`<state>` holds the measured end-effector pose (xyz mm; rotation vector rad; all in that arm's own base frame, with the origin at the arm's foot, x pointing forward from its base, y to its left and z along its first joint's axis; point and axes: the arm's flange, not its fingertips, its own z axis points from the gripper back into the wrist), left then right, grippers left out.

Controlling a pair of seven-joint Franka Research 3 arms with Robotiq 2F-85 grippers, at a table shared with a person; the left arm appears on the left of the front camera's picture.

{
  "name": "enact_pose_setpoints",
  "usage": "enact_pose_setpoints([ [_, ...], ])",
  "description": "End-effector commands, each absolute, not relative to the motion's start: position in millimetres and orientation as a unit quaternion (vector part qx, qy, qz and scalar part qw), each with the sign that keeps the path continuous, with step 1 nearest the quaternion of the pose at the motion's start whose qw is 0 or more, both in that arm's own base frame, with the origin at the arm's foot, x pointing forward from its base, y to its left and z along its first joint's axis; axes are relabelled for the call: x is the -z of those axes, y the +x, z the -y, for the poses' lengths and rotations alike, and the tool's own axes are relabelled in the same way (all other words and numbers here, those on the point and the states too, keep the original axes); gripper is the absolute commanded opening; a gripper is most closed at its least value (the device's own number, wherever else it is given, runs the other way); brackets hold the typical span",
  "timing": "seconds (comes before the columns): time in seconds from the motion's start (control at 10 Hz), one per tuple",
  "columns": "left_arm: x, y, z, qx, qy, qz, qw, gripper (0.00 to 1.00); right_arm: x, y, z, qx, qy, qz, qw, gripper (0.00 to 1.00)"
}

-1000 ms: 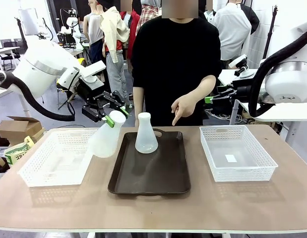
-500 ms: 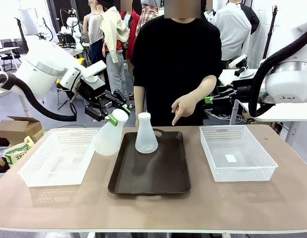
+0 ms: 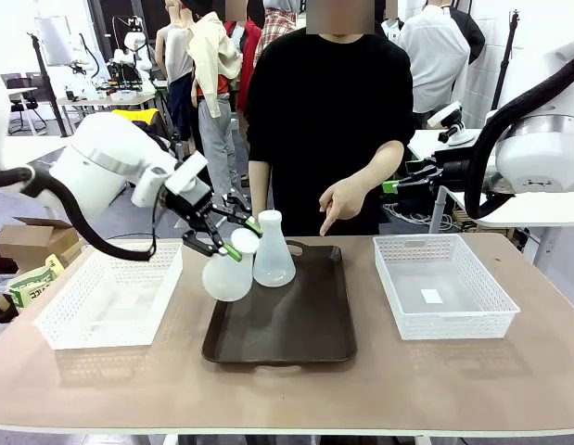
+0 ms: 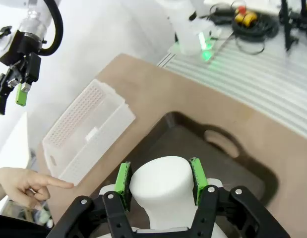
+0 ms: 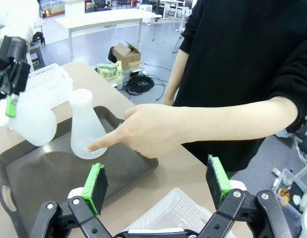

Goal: Prepare the laboratory tools.
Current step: Place the picked Big flask upright in the Handle tray as directed by the person.

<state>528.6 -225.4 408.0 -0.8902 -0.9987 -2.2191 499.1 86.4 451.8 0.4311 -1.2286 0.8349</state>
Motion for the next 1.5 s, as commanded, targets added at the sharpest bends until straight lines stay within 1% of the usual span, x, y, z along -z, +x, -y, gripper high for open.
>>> enact_pose_setpoints([
  [0.0, -384, 518, 236, 0.797, -0.319, 0.449, 0.247, 0.00, -453, 498, -86, -0.374, 0.194, 0.549, 0.722, 1.00],
  [0.2, -376, 517, 236, 0.765, -0.318, 0.511, 0.228, 0.00, -453, 498, -86, -0.374, 0.194, 0.549, 0.722, 1.00],
  [0.3, -378, 513, 238, 0.753, -0.327, 0.524, 0.228, 0.00, -453, 498, -86, -0.374, 0.194, 0.549, 0.722, 1.00],
  [0.6, -373, 511, 239, 0.721, -0.379, 0.524, 0.248, 0.00, -453, 498, -86, -0.374, 0.194, 0.549, 0.722, 1.00],
  [1.0, -354, 511, 245, 0.654, -0.484, 0.520, 0.262, 0.00, -453, 498, -86, -0.374, 0.194, 0.549, 0.722, 1.00],
  [1.2, -347, 510, 245, 0.640, -0.501, 0.515, 0.272, 0.00, -453, 498, -86, -0.374, 0.194, 0.549, 0.722, 1.00],
  [1.3, -358, 512, 242, 0.677, -0.494, 0.471, 0.274, 0.00, -453, 498, -86, -0.374, 0.194, 0.549, 0.722, 1.00],
  [1.4, -374, 526, 254, 0.648, -0.506, 0.492, 0.286, 0.00, -453, 498, -86, -0.374, 0.194, 0.549, 0.722, 1.00],
])
